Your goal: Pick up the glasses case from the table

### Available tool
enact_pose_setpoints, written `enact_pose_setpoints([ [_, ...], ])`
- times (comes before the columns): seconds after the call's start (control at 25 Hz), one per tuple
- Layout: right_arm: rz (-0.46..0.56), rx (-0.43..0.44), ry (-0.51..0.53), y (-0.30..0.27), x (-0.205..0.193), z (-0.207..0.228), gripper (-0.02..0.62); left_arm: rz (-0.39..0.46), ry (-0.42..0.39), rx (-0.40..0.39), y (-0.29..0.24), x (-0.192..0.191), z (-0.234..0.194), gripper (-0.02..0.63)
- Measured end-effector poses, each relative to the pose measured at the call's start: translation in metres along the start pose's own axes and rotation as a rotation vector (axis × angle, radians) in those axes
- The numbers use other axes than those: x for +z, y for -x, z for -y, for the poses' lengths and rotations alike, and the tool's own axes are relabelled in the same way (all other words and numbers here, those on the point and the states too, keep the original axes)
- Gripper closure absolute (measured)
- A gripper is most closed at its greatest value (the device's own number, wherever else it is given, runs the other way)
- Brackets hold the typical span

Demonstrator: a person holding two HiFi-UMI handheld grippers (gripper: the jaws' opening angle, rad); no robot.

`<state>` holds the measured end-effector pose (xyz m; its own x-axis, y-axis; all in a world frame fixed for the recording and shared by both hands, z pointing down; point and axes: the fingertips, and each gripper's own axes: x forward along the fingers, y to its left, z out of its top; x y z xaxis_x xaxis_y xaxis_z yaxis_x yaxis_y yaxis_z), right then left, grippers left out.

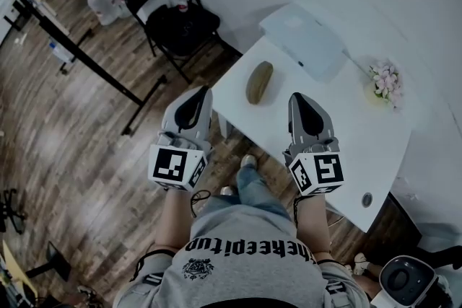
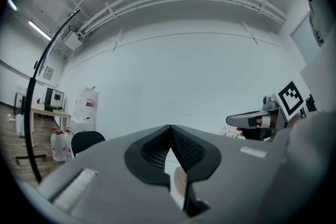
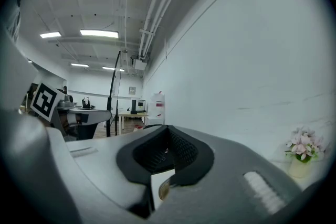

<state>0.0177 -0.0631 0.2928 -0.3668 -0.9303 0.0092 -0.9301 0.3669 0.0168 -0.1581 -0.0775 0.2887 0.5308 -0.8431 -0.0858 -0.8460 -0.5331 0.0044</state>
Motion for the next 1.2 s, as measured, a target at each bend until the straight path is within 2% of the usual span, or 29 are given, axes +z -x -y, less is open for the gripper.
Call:
enact_pose_setpoints([
  [0.44, -0.034, 0.012, -0.009, -0.054, -0.006, 0.038, 0.592, -0.061, -0.002, 0.019, -0.057, -0.015, -0.013, 0.588],
  [1.2, -0.193, 0.031, -0.098, -0.108, -0.077, 0.093, 0.592, -0.318, 0.065, -0.014, -0.138, -0.109, -0.002, 0.581],
])
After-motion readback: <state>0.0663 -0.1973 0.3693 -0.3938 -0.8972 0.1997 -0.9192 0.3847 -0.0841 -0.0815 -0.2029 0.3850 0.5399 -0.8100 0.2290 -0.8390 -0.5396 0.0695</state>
